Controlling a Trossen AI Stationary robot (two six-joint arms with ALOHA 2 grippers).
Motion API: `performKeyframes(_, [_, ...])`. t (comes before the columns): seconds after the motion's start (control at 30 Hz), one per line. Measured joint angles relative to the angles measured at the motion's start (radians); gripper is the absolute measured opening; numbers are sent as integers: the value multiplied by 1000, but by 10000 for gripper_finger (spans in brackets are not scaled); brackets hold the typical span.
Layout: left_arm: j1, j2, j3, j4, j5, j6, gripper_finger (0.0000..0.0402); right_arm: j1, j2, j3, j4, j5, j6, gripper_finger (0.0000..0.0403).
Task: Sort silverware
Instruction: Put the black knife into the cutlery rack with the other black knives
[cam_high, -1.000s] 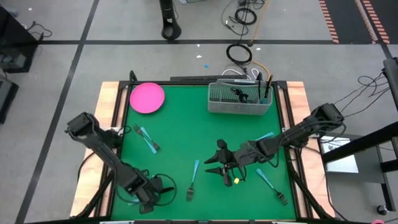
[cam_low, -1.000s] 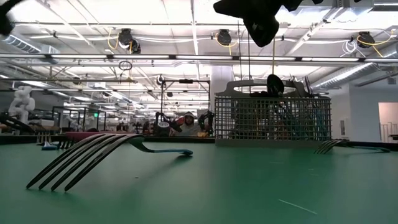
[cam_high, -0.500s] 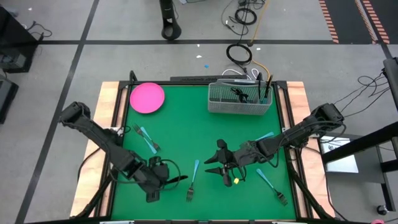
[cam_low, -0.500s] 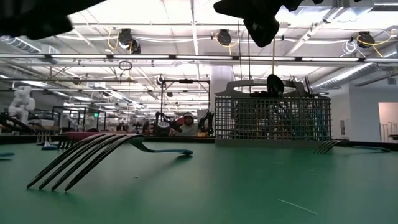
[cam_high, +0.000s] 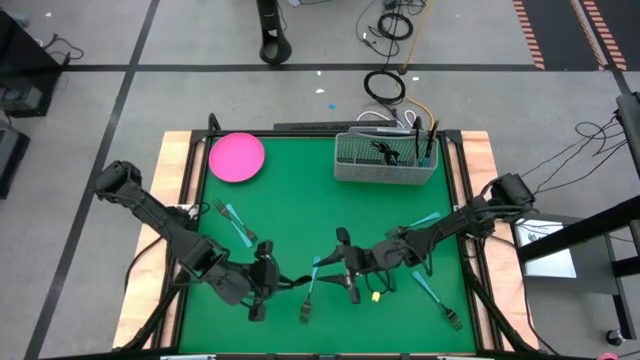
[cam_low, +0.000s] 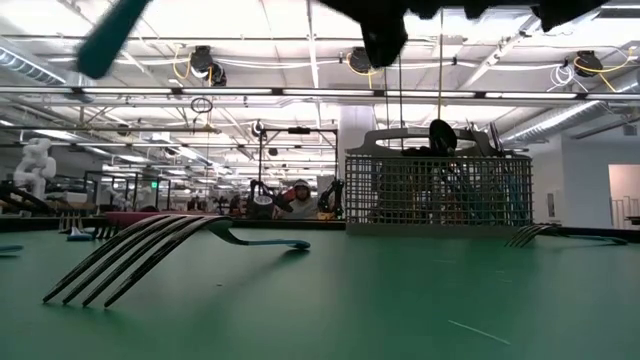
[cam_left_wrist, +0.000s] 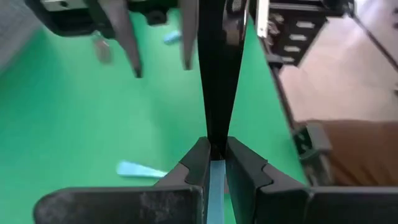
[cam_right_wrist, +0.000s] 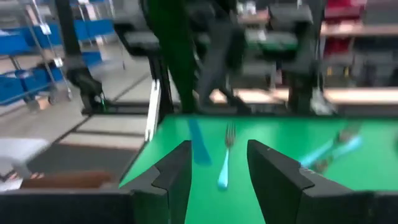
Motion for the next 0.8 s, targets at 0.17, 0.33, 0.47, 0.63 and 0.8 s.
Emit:
performKeyframes(0.17, [3, 1, 0, 25, -41, 106, 40, 7, 2, 0, 79, -36, -85, 144])
performKeyframes(0.33, [32, 1, 0, 94, 6, 171, 40, 9, 3, 0, 145, -124, -122, 144])
performKeyframes(0.47, [69, 9, 0, 108, 4, 167, 40, 8, 3, 0, 191, -63, -141, 144])
performKeyframes(0.63, [101, 33, 0, 149, 99, 202, 40, 8, 3, 0, 187, -26, -176, 144])
performKeyframes(0.8, [127, 45, 0, 184, 196, 244, 40, 8, 3, 0, 188, -77, -200, 144])
